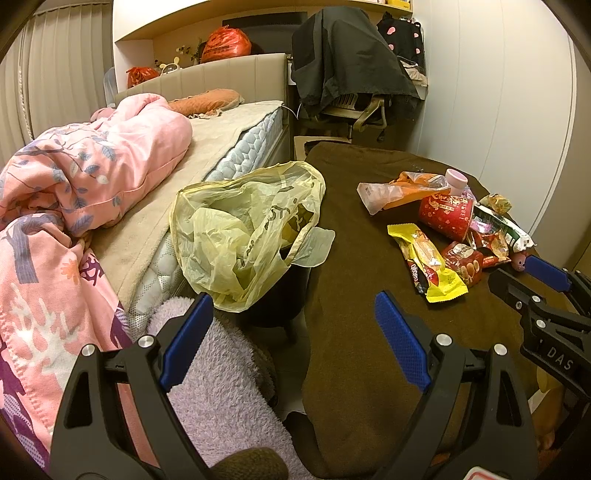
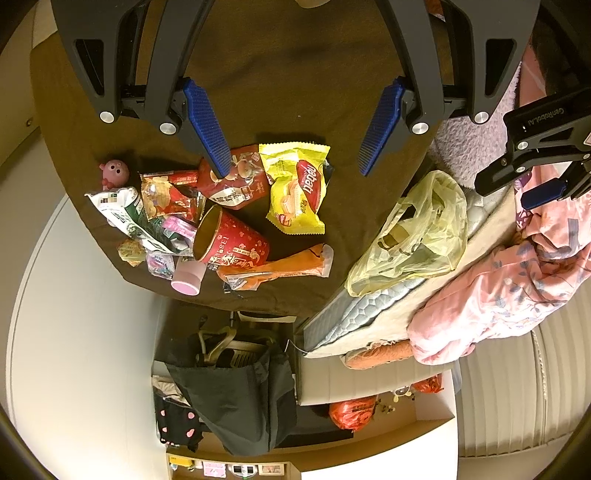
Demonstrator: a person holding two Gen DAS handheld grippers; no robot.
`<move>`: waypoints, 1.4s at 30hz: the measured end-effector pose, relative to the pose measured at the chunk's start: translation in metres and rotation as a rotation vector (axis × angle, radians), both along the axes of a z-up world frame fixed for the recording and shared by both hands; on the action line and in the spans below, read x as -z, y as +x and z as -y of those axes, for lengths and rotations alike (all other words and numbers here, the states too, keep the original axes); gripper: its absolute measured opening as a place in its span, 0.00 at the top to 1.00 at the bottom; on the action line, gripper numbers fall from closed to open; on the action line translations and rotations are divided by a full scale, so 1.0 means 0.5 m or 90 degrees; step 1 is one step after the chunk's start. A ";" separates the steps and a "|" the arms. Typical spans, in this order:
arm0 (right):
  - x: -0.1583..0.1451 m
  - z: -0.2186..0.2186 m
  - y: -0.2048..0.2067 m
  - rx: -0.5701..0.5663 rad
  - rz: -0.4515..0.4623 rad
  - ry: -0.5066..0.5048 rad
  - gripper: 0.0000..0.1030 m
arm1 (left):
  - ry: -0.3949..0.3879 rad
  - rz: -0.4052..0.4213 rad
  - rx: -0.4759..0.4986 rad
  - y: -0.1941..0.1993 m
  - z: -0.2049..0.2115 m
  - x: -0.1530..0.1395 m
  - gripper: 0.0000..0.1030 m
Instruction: Collect trash
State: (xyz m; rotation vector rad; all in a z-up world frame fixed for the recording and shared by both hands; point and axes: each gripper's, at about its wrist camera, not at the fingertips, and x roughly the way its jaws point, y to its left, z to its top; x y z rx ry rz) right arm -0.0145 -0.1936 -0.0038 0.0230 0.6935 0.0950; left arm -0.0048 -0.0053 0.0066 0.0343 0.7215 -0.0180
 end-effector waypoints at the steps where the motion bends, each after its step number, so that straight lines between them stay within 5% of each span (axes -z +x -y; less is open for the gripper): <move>1: -0.012 0.004 -0.002 0.004 0.003 0.002 0.34 | 0.000 0.000 0.000 0.000 0.000 -0.001 0.18; 12: -0.023 -0.001 -0.013 0.012 0.039 -0.003 0.34 | -0.013 0.052 -0.006 -0.011 -0.005 -0.023 0.18; 42: -0.021 -0.003 -0.014 0.012 0.039 -0.002 0.34 | -0.013 0.035 -0.004 -0.013 -0.006 -0.006 0.18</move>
